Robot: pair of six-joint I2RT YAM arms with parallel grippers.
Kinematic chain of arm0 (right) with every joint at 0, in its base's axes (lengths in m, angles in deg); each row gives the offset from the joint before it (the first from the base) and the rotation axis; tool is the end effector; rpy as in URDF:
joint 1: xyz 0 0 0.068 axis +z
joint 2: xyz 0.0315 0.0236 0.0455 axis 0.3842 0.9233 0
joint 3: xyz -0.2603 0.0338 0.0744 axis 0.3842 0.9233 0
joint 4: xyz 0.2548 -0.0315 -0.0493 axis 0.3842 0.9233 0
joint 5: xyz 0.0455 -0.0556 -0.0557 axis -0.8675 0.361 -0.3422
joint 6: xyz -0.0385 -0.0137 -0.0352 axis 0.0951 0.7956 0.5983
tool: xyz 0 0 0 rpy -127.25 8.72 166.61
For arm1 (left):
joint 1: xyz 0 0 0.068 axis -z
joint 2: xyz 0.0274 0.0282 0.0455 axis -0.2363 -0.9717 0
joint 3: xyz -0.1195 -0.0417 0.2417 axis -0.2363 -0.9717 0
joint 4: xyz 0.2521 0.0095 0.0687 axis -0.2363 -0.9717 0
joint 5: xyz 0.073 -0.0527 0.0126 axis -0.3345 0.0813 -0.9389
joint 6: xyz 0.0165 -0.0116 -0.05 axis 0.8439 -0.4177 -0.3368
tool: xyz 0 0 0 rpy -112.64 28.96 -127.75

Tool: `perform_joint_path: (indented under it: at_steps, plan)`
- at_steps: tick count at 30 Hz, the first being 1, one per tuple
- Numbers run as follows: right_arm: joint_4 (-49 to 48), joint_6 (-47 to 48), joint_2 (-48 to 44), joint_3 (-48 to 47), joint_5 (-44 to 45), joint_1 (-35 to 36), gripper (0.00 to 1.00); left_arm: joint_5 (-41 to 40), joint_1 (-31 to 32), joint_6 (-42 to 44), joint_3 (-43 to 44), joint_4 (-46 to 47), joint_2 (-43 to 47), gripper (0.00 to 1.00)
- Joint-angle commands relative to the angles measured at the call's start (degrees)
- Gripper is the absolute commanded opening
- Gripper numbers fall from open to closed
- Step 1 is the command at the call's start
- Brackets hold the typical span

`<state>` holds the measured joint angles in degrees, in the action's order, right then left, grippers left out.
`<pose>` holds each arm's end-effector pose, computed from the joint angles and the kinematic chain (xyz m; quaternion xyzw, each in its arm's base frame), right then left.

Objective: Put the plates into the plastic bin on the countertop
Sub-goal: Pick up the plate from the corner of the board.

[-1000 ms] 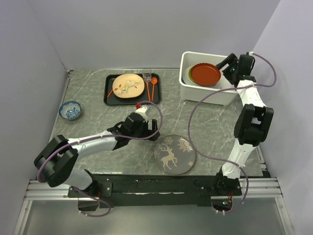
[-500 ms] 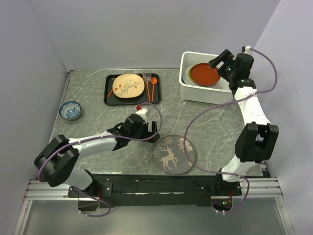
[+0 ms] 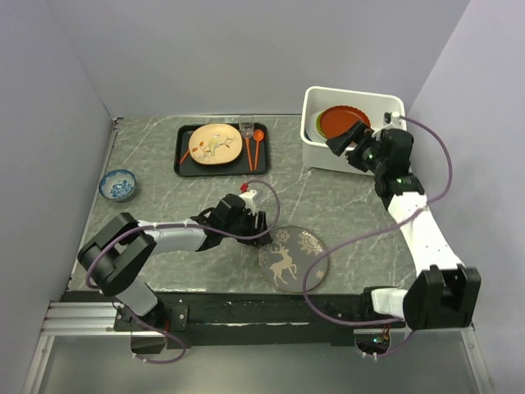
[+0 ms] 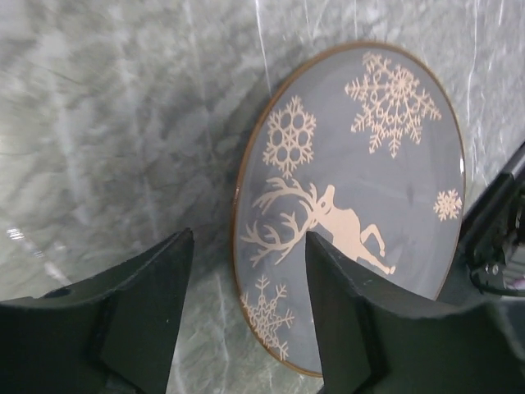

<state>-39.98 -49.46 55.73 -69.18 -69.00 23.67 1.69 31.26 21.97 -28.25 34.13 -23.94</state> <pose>0.2939 0.0169 0.3436 0.1392 0.7847 0.3059 0.5209 0.2131 -0.2244 0.1608 0.1462 0.8827 -0.3550 0.2710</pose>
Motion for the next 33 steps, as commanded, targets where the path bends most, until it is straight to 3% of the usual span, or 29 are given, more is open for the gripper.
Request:
perform_joint_path:
  at_steps: [1, 10, 13, 16, 17, 33]
  plan:
    - [-2.2, -0.3, -7.3, 4.7, -1.0, 0.8, 0.93, 5.6, -0.1, -1.2, -0.5, 5.4, -2.5, 0.61]
    - [-0.7, 0.4, -14.2, 9.7, -0.6, 0.7, 0.93, 10.8, 0.0, -2.3, -0.6, 8.6, -6.8, 0.46]
    - [-0.1, 1.0, -14.3, 10.5, -0.7, 0.7, 0.93, 11.8, 0.0, -2.4, -0.4, 9.0, -8.3, 0.36]
    - [-0.8, 0.9, -14.3, 11.8, -1.1, 0.7, 0.93, 11.7, -0.1, -2.8, -1.0, 9.6, -9.0, 0.22]
    - [-0.9, 0.8, -14.3, 12.2, -1.1, 0.7, 0.93, 11.0, 0.0, -2.9, -1.1, 9.7, -9.1, 0.01]
    - [-0.4, 2.0, -13.9, 13.9, -1.2, 0.8, 0.93, 7.5, -0.6, -4.0, -1.6, 10.3, -5.7, 0.01]
